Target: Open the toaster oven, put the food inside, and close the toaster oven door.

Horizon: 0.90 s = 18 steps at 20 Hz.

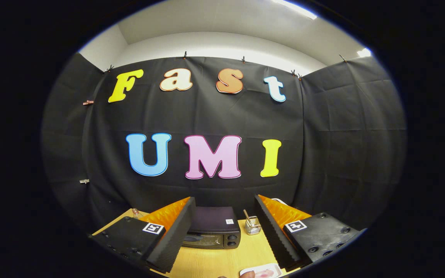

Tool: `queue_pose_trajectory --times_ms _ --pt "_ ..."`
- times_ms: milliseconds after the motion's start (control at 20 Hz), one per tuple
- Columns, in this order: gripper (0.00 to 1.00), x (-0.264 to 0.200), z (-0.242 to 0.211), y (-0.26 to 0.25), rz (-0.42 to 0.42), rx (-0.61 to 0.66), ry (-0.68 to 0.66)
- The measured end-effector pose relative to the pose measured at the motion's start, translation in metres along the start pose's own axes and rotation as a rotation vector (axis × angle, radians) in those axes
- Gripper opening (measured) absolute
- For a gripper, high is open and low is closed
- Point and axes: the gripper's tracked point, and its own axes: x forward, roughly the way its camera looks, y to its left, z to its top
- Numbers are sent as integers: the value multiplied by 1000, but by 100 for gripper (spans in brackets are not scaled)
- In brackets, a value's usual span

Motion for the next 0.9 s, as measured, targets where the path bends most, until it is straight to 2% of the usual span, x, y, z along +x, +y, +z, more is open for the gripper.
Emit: queue_pose_trajectory --times_ms 500,900 --pt "97 12 -26 33 38 4 41" --pt "98 59 -124 95 95 91 203"
